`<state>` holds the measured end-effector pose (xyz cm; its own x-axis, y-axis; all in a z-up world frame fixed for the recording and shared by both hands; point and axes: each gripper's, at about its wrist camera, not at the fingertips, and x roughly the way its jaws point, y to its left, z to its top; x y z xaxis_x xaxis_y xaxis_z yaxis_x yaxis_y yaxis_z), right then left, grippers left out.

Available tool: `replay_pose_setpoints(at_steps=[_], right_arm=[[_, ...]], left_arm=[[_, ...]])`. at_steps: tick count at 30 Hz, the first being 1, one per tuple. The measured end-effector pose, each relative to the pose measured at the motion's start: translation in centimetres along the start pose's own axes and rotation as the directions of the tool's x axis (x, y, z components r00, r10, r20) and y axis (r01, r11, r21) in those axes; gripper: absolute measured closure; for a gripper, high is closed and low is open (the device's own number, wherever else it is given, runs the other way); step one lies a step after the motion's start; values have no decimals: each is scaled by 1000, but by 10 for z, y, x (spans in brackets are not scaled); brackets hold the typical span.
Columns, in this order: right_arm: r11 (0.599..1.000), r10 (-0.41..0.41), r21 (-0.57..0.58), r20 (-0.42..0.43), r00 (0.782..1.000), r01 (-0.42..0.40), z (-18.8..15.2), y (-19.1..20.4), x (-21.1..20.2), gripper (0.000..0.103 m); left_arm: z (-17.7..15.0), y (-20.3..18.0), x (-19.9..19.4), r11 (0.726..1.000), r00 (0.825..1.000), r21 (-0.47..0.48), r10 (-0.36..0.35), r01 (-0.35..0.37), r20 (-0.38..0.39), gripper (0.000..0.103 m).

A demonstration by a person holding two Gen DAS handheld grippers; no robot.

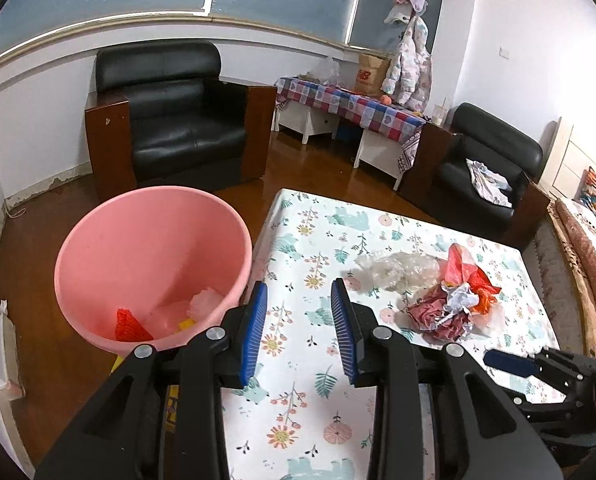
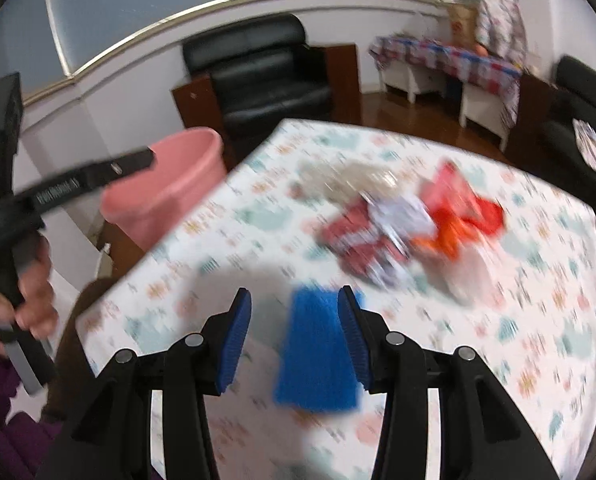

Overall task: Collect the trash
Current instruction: 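Move both open tools back over the trash on the table, then grasp the blue mesh foam sleeve with the right tool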

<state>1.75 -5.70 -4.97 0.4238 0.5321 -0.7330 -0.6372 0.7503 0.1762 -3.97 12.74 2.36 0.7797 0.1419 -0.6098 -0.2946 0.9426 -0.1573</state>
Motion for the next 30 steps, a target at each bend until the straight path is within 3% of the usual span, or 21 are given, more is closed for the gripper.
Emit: replay_pose_setpoints(at_steps=[6,12,13,15,16,18,23,30], right_arm=[[999,-38,35,-84,996,41,-24,-22,8,58],[999,-49,5,-125,991,50,-28,-15,22,58],[998,-58,-5,-118,991,57,-29,-11,22,59],[999,-48,-11,-116,992,47,-28,-9,24,79],[999,-38,-11,-113,993,37,-29,-8,23,83],[999,-42,-23,-93,995,40,-27,-5,20,98],[999,-34,36,3,999,34,-23,-18,0,98],[986,-78,159,135,988,56,-15,-46,-34,99]], left_arm=[[-5,-8,2,1000,1000,26,-13,13,-22,70],[-9,-12,3,999,999,47,-22,24,-36,70],[-10,-13,3,998,999,53,-23,25,-37,70],[-10,-15,5,998,999,61,-23,25,-39,70],[-10,-16,7,998,999,65,-24,27,-43,70],[-9,-18,11,997,998,73,-30,33,-51,70],[-6,-36,23,988,995,137,-62,71,-73,70],[4,-62,53,964,980,205,-141,169,-143,70]])
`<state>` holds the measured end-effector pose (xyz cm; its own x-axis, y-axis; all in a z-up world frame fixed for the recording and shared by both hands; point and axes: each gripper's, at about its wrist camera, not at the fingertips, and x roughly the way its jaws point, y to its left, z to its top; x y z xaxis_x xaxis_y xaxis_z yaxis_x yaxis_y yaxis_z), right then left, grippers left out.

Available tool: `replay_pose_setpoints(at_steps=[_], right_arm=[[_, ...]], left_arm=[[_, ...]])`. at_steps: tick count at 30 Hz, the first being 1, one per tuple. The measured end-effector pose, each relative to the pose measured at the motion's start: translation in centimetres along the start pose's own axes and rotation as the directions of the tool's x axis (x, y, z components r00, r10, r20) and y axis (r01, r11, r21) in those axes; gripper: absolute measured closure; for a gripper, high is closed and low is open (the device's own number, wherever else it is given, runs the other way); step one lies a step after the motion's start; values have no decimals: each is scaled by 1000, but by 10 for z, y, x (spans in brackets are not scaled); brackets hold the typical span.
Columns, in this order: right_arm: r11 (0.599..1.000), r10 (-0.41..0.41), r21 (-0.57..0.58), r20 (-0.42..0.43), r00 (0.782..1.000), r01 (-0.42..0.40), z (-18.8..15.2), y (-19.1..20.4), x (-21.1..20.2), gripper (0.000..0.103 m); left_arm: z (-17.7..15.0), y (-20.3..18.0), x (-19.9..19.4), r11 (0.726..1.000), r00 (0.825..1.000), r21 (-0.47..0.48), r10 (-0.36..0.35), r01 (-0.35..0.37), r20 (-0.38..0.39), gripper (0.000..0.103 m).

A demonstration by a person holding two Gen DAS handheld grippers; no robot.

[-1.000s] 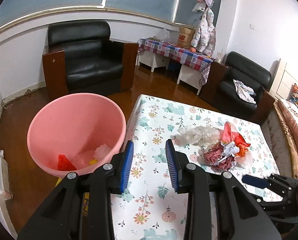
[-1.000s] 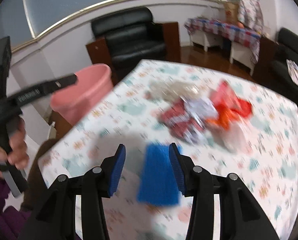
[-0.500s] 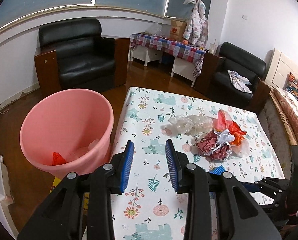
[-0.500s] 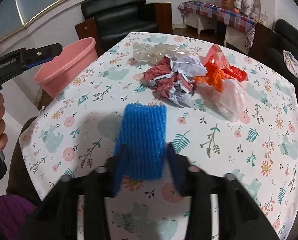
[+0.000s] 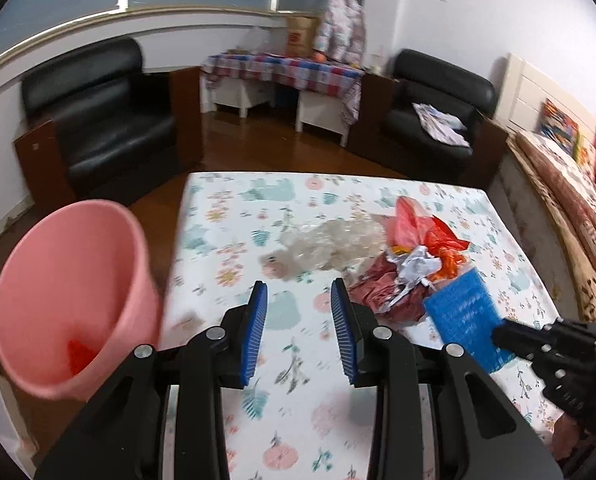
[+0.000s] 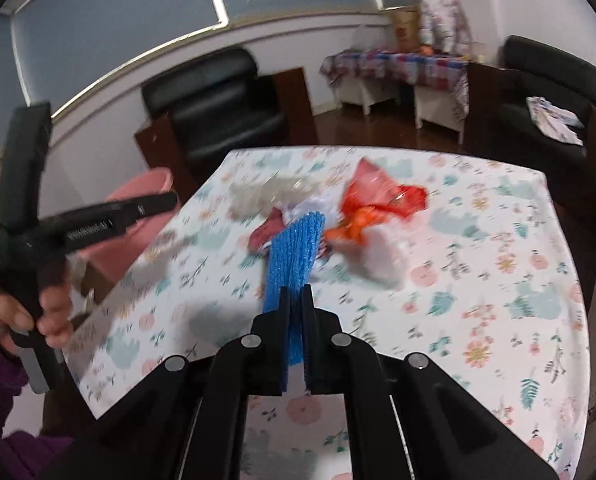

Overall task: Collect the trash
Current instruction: 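Grasp the blue mesh foam sleeve with the right tool, then grasp the clear bubble wrap with the left tool while the right tool holds the blue sleeve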

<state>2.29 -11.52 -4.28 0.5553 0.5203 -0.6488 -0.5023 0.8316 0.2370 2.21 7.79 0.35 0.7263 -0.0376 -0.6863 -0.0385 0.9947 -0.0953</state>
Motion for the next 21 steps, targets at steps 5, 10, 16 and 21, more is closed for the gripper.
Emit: replay_pose_setpoints(at_steps=[5,10,16,21], right_arm=[[999,-13,50,18,1000,12,6,-17,-6,98],[994,-24,103,20,1000,21,8,-29,-8,98],[993,-41,115,14,999,40,8,-33,-7,98],[993,-41,110,12,999,40,8,-30,-7,98]], left_arm=[[17,-2,34,997,996,40,-64,66,-68,70],[35,4,63,992,990,73,-93,101,-104,70],[47,16,92,981,970,15,-186,191,-154,70],[31,16,96,963,944,-64,-270,263,-191,70]])
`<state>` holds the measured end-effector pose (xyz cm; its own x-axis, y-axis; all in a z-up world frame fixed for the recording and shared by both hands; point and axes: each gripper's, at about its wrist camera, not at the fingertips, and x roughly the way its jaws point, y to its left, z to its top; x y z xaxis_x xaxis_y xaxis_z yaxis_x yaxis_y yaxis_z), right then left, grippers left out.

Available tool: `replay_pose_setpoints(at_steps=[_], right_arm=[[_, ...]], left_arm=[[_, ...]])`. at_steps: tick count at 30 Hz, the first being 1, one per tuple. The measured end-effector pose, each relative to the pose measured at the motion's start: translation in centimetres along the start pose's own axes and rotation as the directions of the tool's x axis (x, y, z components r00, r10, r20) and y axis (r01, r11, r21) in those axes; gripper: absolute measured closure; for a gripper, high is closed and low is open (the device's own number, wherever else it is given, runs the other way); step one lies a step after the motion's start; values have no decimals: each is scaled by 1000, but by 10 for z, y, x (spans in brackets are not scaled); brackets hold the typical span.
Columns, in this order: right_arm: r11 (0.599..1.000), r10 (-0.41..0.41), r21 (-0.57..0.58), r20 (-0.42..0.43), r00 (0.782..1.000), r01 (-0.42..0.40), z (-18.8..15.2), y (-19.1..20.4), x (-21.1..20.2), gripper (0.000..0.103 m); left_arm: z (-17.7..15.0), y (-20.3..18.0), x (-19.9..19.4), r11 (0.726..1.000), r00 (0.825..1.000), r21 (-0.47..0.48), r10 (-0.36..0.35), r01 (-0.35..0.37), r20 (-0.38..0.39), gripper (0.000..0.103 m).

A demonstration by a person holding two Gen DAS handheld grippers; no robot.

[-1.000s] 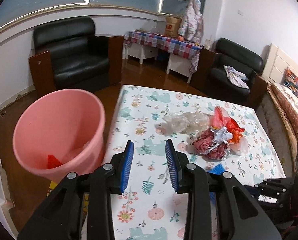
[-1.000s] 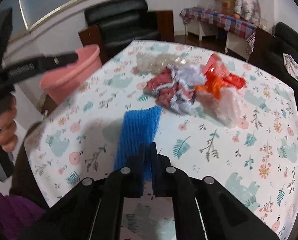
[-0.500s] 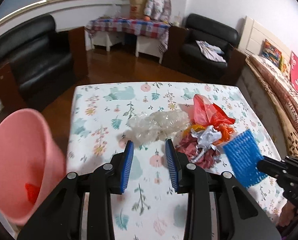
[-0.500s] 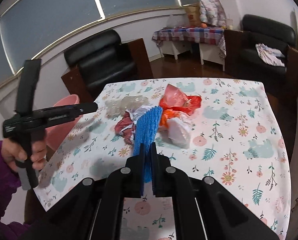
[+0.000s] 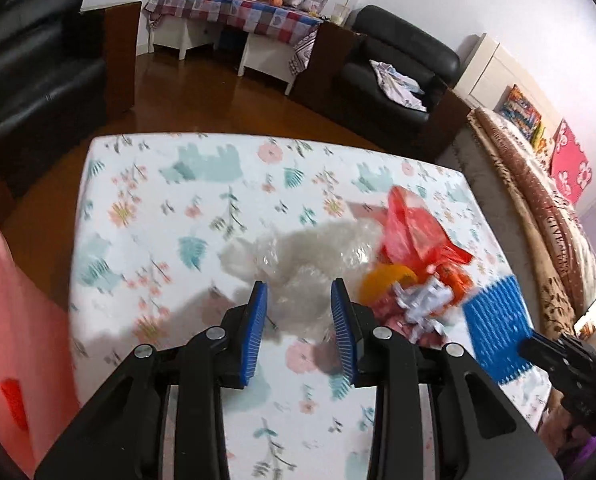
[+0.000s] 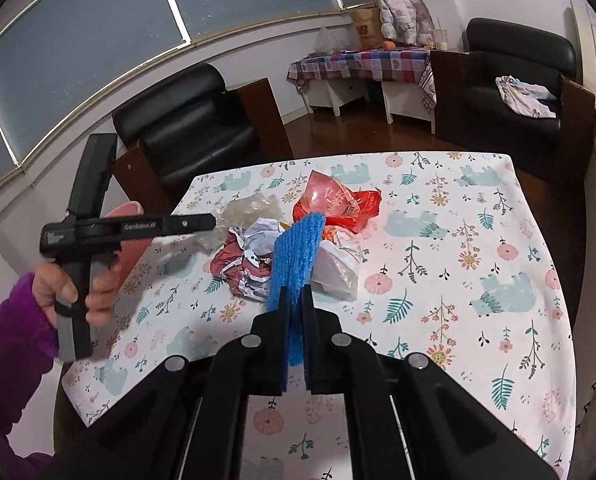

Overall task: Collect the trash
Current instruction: 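Grasp the clear bubble wrap with the left tool while the right tool holds the blue sleeve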

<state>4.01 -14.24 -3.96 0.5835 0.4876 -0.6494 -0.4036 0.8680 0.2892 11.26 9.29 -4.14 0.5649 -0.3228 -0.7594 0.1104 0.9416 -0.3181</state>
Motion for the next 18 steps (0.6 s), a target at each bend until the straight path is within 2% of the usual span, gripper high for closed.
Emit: replay_pose_setpoints(at_steps=[3,10,14,15,16,18], right_arm=[[1000,9,6,-7,1000,-9,0,-1,3,98],[1000,10,-3,-2,1000,-10,-2,1,0,98],[1000,10,3,8,1000,-10,-3,0,-6,98],[1000,11,4,9,1000,-11,-2,-1,-6,98],[1000,11,4,12,1000,-11,-2,-1,-7,98],[1000,15,5,17,1000,-15,-2,-1,-9,98]], left_arm=[[-9,-13,-4,1000,1000,22,10,-11,27,70],[-20,-35,7,992,994,72,104,-105,13,70],[-22,-40,8,983,987,93,155,-157,36,70],[-22,-41,8,980,984,93,172,-175,47,71],[-22,-42,8,979,983,93,178,-182,54,79],[-24,-42,5,976,978,84,196,-201,67,81]])
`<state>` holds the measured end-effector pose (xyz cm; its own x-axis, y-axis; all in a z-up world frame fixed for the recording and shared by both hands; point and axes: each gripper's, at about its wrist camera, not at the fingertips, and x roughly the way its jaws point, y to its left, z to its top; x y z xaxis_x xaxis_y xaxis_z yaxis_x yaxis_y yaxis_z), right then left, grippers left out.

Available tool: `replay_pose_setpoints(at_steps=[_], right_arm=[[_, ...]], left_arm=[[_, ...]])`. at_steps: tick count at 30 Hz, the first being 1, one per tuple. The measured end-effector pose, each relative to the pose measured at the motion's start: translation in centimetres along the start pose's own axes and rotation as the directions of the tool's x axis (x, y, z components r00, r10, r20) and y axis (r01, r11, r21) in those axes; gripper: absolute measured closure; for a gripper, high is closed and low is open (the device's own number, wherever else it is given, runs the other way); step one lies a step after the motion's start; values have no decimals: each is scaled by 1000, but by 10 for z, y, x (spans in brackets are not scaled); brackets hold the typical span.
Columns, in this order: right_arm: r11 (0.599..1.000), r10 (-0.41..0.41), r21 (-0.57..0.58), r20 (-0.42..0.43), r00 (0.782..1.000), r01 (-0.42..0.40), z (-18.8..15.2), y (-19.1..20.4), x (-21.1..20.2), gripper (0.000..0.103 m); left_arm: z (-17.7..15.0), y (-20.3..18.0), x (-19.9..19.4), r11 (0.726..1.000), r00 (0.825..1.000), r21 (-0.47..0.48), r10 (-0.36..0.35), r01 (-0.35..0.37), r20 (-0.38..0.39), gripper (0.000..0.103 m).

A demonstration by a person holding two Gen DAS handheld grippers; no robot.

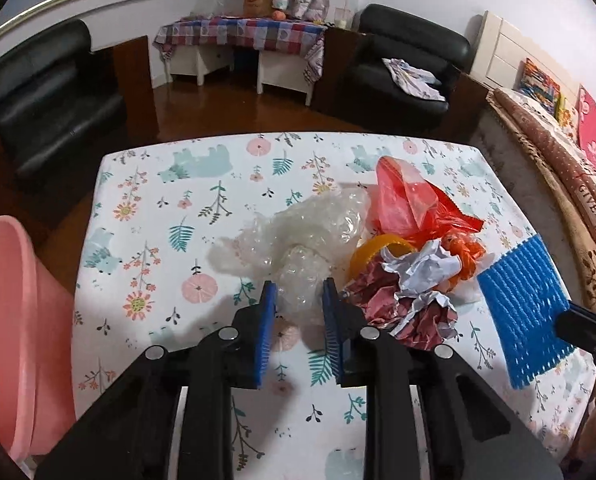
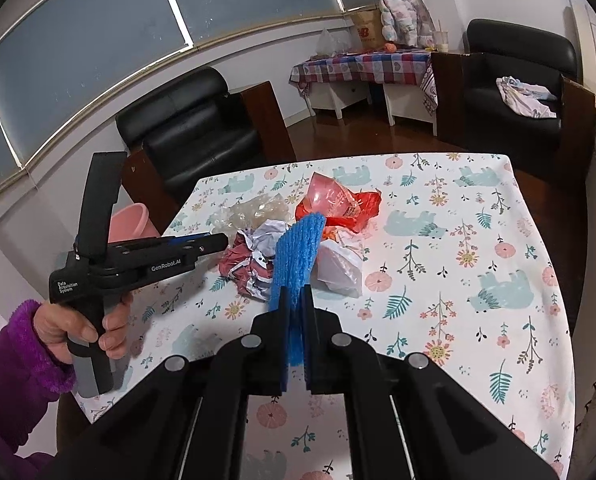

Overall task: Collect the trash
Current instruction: 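Grasp the clear bubble wrap with the left tool while the right tool holds the blue sleeve, then carry the bubble wrap and blue sleeve over the pink bin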

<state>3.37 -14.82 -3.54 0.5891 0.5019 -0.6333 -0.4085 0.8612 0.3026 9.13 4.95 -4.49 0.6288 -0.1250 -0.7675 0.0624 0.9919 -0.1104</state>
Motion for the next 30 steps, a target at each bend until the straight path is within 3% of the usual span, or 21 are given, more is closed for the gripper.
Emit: replay_pose_setpoints(at_steps=[2,12,23,30], right_arm=[[1000,6,1,6,1000,-6,0,0,-2,98],[999,37,7,25,999,-37,3,6,-4,98],[996,82,-46,45,996,-80,22,35,6,98],[987,135,-97,38,990,-131,35,68,16,98]], left_arm=[[0,1,-5,1000,1000,-22,4,-3,19,86],[-6,-8,-57,997,993,-72,32,-23,117,88],[-22,-15,-100,983,967,-112,165,-145,192,88],[-36,1,-122,959,944,-178,256,-221,209,88]])
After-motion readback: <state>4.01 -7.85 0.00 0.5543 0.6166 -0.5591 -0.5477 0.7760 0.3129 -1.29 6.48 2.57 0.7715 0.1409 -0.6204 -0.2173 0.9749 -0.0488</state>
